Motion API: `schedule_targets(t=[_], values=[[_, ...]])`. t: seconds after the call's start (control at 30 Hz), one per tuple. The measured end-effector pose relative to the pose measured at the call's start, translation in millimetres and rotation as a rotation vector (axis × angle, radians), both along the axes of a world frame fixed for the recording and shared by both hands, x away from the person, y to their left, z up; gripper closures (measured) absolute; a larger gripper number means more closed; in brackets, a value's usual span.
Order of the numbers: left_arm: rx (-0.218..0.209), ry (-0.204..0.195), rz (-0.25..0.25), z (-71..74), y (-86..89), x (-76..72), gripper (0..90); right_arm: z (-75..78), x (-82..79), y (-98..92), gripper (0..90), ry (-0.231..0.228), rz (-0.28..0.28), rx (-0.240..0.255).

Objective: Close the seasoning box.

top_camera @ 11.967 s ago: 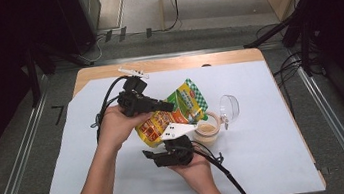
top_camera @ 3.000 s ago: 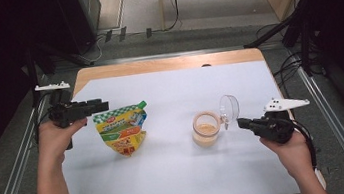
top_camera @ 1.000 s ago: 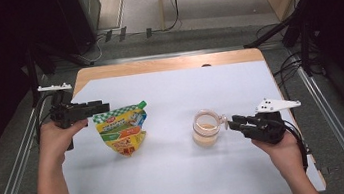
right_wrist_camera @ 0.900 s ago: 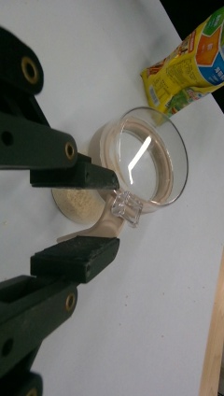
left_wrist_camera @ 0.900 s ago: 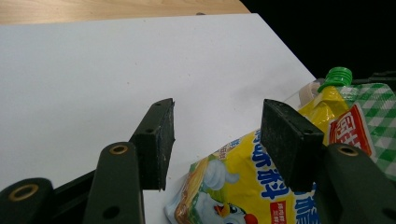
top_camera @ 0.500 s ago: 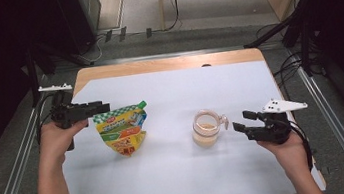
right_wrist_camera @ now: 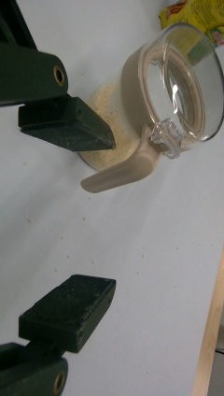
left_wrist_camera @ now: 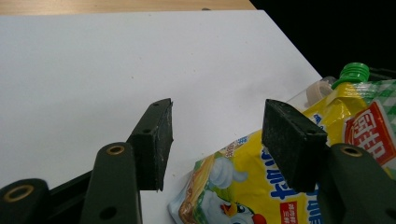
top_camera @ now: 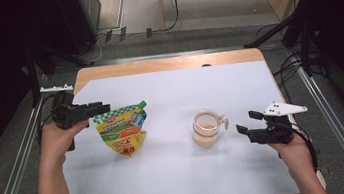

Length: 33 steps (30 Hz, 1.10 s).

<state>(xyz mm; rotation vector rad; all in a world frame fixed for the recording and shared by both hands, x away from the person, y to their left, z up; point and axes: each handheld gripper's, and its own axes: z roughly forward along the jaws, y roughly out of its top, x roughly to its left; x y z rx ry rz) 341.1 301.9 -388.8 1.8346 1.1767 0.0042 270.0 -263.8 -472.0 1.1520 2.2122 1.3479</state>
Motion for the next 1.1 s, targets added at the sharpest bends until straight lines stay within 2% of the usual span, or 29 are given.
schedule_targets(t=[0.17,0.2,0.23,0.27,0.37,0.67,1.03,1.1], values=[[0.009,0.007,-0.002,-2.2,-0.3,0.8,43.5,-1.8,1.6,-5.0,27.9,0.004,-0.025,0.003],[0.008,0.008,0.001,-2.3,0.0,0.8,43.5,-2.3,1.8,-6.0,25.1,0.009,-0.024,0.006],[0.006,0.009,0.002,-2.5,0.4,0.8,43.4,-2.9,2.4,-7.5,19.7,0.014,-0.003,0.009],[0.005,0.009,0.004,-2.6,0.6,0.9,43.3,-3.9,3.4,-8.6,18.2,0.021,0.013,0.012],[0.005,0.01,0.011,-3.6,0.4,0.9,42.9,-5.6,4.5,-11.5,20.1,0.022,-0.008,-0.008],[0.017,0.01,0.015,-6.5,0.3,2.2,42.4,-9.0,8.1,-18.6,20.2,0.032,-0.044,0.004],[0.031,0.019,0.027,-12.2,0.3,4.2,41.7,-12.4,11.3,-19.2,20.2,0.036,-0.049,-0.008],[0.048,0.019,0.044,-14.3,1.0,5.0,41.5,-13.1,11.6,-18.6,20.2,0.039,-0.046,-0.011]])
